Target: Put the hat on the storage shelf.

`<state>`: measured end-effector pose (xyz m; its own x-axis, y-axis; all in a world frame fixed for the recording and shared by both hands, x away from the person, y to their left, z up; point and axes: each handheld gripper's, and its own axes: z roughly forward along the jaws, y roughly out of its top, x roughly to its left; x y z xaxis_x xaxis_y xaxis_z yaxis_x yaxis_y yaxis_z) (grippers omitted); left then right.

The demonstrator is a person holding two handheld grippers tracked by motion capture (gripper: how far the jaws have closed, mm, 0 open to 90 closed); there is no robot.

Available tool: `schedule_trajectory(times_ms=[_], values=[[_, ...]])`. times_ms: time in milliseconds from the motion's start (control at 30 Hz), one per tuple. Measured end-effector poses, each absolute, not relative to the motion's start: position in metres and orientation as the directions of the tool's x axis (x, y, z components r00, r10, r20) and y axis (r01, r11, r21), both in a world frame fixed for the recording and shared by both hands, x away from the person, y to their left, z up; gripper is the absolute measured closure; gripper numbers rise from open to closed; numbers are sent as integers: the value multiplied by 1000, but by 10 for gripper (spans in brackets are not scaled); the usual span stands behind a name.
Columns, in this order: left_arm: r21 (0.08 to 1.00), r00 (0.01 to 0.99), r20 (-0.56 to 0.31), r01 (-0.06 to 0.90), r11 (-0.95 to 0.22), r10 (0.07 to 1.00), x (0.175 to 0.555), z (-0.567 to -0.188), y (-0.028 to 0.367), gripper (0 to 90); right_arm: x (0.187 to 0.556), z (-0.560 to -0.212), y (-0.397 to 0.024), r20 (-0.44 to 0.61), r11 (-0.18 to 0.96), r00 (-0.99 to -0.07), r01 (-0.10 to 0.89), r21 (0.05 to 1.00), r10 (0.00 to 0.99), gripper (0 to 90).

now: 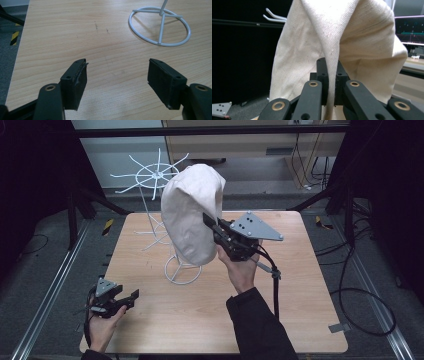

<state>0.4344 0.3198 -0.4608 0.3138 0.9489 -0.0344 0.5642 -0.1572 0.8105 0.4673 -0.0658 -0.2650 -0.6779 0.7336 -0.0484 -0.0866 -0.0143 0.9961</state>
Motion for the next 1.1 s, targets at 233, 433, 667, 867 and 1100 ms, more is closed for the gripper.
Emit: schedule_trajectory(times_ms=[233, 433, 667, 867, 1100], values=[[810, 314, -35, 565, -157, 949, 435, -461, 320, 320, 471, -273, -66, -42, 1, -681, -61, 998, 732, 866], [810, 313, -39, 566, -154, 949, 435, -461, 320, 320, 474, -278, -65, -33, 10, -679, -37, 999, 733, 849], [810, 316, -37, 565, -157, 948, 434, -461, 319, 320, 477, -285, -64, -16, 11, -680, -11, 1000, 733, 825], [808, 315, -43, 569, -153, 948, 434, -461, 319, 319, 479, -291, -66, -8, 16, -672, 5, 1000, 741, 770], [810, 319, -40, 566, -156, 947, 434, -461, 318, 318, 483, -302, -69, 5, 15, -655, 24, 1000, 755, 684]])
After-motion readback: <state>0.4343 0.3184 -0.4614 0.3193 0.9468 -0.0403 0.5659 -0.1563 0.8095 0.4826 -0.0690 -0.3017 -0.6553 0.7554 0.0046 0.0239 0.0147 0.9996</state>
